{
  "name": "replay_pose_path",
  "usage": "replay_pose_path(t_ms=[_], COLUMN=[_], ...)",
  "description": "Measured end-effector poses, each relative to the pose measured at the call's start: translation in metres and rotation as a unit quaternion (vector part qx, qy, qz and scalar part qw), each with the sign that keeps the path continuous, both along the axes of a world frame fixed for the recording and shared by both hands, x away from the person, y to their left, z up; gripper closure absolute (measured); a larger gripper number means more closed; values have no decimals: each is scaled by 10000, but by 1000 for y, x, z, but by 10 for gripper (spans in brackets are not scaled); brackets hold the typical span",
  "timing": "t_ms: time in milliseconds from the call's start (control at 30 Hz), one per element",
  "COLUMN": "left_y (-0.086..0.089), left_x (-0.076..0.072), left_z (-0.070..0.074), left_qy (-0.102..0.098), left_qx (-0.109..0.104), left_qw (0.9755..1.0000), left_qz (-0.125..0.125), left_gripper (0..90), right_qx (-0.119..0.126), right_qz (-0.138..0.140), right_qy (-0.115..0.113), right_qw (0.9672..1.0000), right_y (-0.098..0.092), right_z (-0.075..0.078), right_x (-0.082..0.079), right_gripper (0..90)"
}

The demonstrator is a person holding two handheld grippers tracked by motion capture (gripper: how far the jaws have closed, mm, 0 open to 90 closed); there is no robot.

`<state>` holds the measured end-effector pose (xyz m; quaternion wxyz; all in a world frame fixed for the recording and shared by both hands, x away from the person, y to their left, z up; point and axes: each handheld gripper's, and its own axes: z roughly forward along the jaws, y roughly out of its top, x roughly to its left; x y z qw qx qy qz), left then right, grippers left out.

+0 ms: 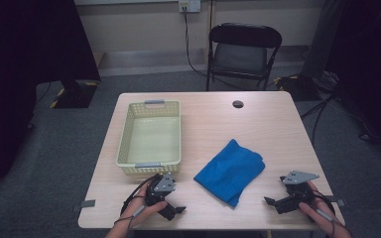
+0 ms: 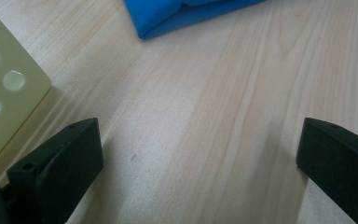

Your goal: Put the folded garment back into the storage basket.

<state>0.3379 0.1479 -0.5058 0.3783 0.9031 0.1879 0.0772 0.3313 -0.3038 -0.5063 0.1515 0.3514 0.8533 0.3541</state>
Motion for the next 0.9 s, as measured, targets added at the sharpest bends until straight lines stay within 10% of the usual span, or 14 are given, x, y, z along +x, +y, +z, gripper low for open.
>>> replay_pose_path(t_ms=[900], left_y=[-11], left_x=[4], left_z=[21], left_qy=[275], left_qx=[-54], left_qw=[9996], left_qz=[97], left_gripper=[48], right_qx=[2], right_qz=[-2], right_qy=[2], right_qw=[10000], right_y=[0], right_z=[0], right_x=[0], right_gripper=[0])
